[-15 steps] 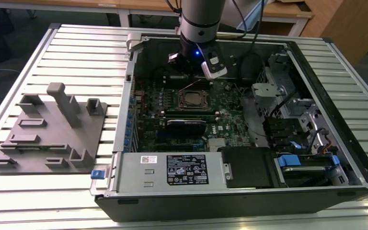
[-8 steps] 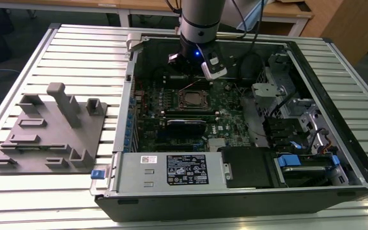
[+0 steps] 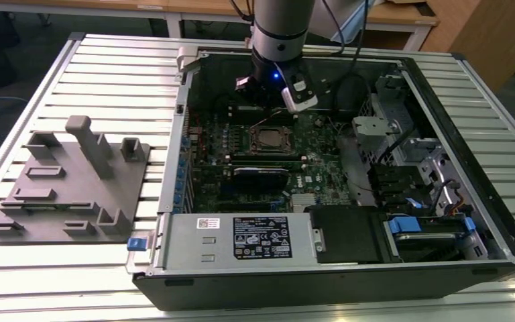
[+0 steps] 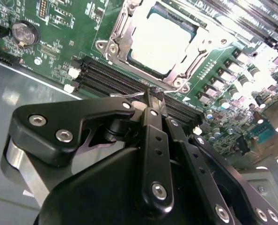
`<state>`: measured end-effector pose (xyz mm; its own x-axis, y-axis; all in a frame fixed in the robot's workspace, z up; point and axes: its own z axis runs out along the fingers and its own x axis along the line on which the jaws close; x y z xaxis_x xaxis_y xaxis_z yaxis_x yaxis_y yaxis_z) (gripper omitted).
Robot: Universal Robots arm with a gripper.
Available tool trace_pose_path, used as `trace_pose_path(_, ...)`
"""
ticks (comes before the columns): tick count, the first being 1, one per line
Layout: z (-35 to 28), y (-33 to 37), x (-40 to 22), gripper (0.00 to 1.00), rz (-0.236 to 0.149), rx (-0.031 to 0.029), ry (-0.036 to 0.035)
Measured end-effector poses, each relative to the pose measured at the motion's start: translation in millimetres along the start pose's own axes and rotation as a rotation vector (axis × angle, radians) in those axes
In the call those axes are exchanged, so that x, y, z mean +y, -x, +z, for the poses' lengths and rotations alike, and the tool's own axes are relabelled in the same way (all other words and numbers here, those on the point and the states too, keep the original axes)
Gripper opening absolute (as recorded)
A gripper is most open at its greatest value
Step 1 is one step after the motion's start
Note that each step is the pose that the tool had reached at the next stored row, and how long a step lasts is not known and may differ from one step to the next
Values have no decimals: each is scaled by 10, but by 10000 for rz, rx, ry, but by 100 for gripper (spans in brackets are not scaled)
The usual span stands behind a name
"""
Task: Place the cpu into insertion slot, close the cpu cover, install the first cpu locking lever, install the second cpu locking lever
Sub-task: 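Install the first cpu locking lever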
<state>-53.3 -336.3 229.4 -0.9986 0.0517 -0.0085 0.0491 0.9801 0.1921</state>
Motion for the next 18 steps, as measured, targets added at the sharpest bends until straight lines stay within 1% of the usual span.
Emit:
trace_pose_path(5, 24, 5, 17, 11, -1, 0, 5)
trace_pose_path(9, 31, 7, 29, 11, 5, 0, 4)
trace_pose_path(10, 32, 7, 29, 11, 50, -9, 1)
trace_pose_path(18, 47, 7, 27, 11, 1039, -205, -11)
